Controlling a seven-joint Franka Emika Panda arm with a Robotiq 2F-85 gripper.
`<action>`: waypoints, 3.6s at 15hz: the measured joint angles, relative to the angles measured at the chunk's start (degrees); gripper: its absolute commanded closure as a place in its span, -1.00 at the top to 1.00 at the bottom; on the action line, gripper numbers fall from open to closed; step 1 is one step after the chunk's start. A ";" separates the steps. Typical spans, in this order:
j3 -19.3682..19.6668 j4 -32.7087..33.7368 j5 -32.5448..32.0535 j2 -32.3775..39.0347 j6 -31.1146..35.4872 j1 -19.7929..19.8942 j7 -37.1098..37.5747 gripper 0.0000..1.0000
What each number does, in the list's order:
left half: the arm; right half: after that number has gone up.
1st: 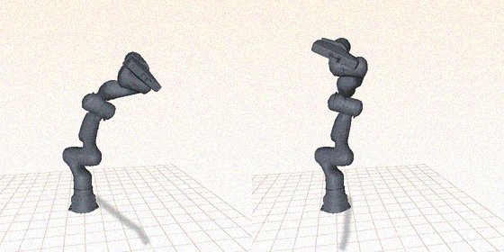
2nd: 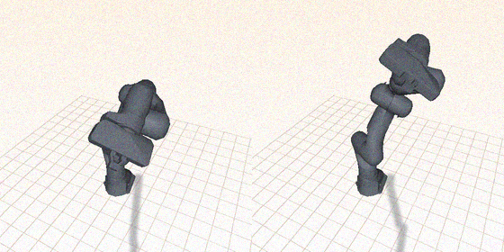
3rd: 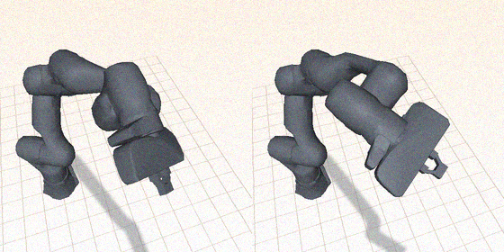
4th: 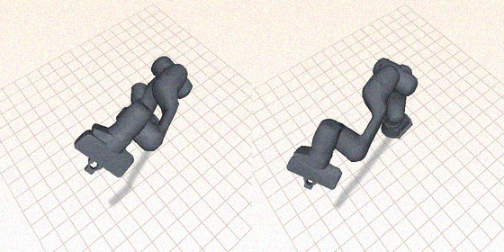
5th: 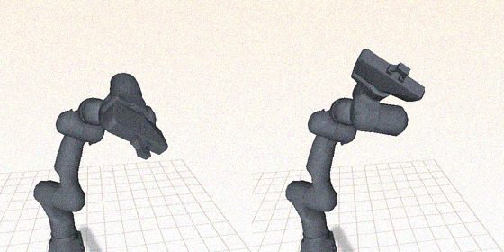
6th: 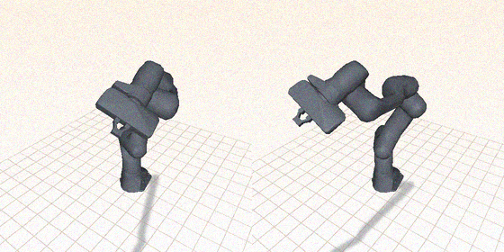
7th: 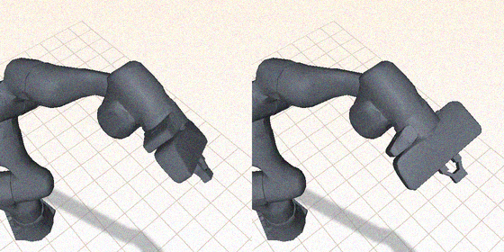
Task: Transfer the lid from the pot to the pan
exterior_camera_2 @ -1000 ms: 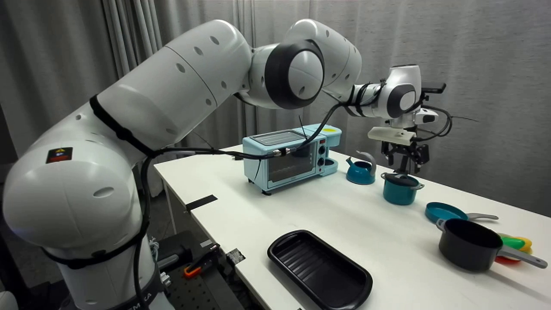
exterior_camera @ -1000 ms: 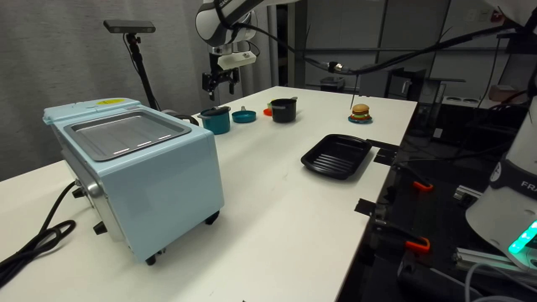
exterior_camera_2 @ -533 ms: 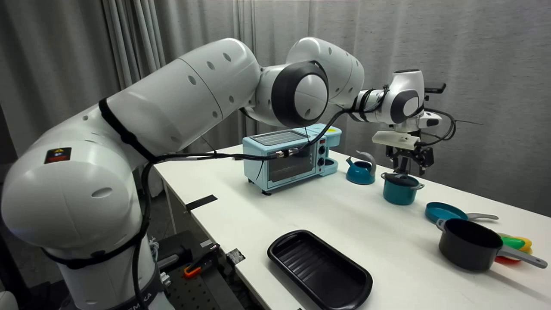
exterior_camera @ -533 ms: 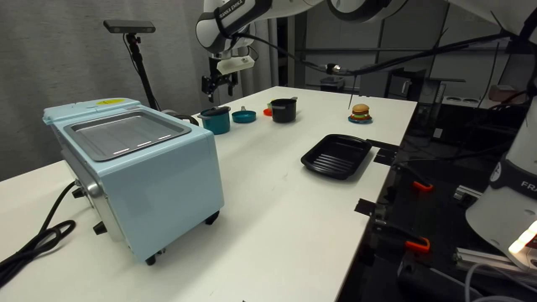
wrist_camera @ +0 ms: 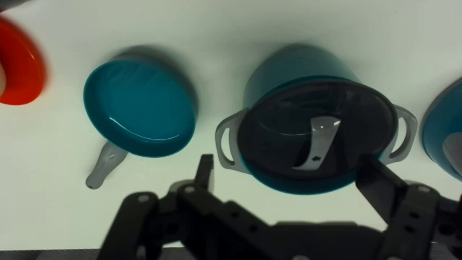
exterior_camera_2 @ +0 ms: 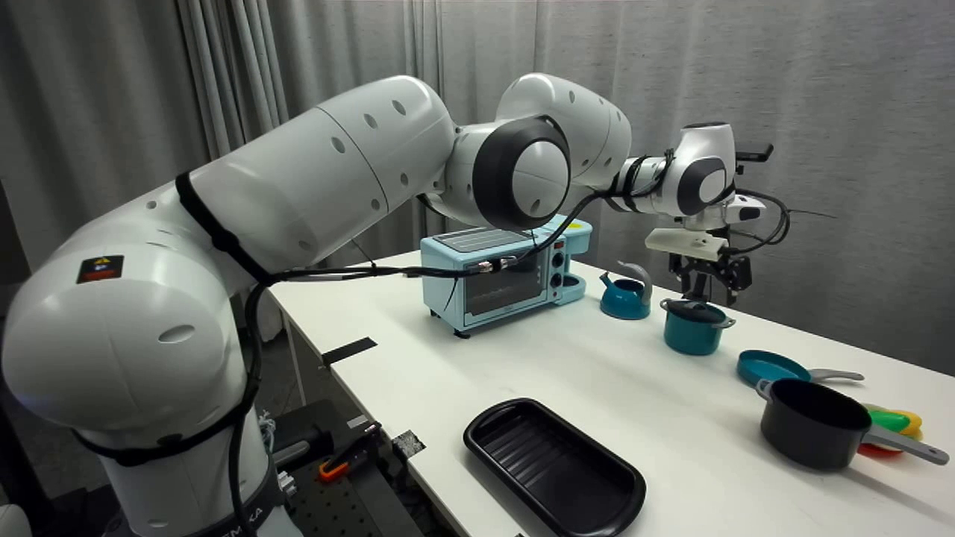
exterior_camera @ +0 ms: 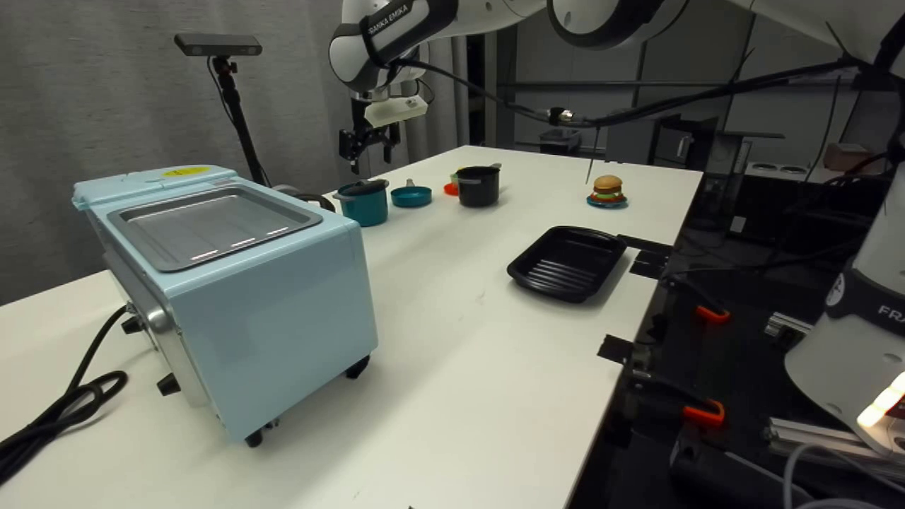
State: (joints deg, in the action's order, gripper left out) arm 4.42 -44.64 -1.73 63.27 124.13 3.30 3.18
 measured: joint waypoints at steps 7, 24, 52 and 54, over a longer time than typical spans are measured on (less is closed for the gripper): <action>-0.03 -0.51 0.00 0.00 0.45 -0.05 -0.49 1.00; -1.21 0.12 -0.04 2.25 2.19 -3.38 -0.47 1.00; -0.97 4.28 -0.38 5.34 2.10 -1.17 -0.47 -0.93; -0.97 4.28 -0.38 5.21 2.10 -1.20 -0.47 -0.93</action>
State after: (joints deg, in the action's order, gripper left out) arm 3.45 -40.36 -2.11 68.49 126.22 2.10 2.71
